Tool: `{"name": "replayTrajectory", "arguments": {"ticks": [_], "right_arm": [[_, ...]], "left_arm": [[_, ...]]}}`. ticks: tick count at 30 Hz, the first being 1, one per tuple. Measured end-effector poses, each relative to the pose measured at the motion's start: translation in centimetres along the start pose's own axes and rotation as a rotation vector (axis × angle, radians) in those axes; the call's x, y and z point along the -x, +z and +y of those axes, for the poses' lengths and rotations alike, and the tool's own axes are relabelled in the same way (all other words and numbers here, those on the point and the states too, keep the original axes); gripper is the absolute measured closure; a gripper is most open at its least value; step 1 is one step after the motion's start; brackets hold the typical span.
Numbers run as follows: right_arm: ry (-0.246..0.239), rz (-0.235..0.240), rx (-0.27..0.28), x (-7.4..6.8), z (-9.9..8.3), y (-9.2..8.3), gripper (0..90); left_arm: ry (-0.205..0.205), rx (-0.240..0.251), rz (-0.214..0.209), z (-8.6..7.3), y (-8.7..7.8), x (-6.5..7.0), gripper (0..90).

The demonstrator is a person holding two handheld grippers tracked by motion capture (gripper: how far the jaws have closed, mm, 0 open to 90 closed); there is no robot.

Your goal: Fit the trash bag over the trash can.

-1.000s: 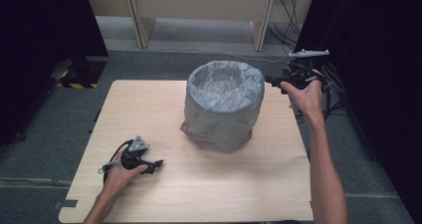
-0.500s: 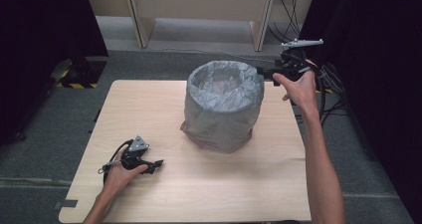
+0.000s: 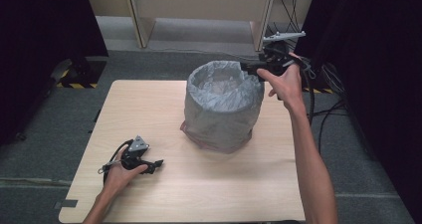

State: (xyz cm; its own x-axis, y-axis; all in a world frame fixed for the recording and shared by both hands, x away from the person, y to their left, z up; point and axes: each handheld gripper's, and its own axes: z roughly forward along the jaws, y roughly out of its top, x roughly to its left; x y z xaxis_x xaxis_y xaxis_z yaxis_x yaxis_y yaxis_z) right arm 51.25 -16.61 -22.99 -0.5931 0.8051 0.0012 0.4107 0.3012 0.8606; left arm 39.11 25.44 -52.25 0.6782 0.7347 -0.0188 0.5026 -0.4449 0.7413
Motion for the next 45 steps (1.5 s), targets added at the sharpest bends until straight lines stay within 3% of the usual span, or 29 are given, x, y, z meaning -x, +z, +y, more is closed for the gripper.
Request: {"name": "replayTrajectory", "arguments": {"ticks": [6, 8, 14, 24, 30, 35, 38, 45], "right_arm": [[-0.01, 0.031, -0.012, -1.6, 1.1, 1.2, 23.1], [-0.004, 0.023, -0.019, -2.5, 1.6, 2.0, 23.1], [0.004, 0.05, -0.087, -3.9, 1.8, 4.5, 22.9], [0.019, 0.041, -0.16, -4.3, 1.5, 7.8, 22.4], [0.026, 0.062, -0.216, -4.4, -0.2, 9.6, 23.4], [0.016, 0.054, -0.289, -4.6, -1.3, 11.2, 24.3], [0.024, 0.074, -0.354, -4.3, -2.1, 12.4, 23.8], [0.041, 0.083, -0.425, -4.1, -2.5, 13.3, 22.3]], "left_arm": [[0.001, 0.001, -0.001, 0.0, 0.0, 0.0, 10.8], [0.001, 0.001, -0.002, 0.0, 0.0, 0.0, 10.9], [0.0, 0.001, 0.0, 0.0, 0.0, 0.1, 10.9], [0.002, 0.0, -0.001, 0.0, 0.0, 0.1, 10.9], [0.002, -0.001, -0.002, -0.1, -0.1, 0.1, 10.9], [0.001, 0.001, -0.002, -0.1, -0.1, 0.1, 10.9], [0.002, 0.002, -0.003, -0.1, -0.1, 0.1, 11.0], [0.003, 0.002, -0.004, -0.1, -0.1, 0.1, 11.1]]}}
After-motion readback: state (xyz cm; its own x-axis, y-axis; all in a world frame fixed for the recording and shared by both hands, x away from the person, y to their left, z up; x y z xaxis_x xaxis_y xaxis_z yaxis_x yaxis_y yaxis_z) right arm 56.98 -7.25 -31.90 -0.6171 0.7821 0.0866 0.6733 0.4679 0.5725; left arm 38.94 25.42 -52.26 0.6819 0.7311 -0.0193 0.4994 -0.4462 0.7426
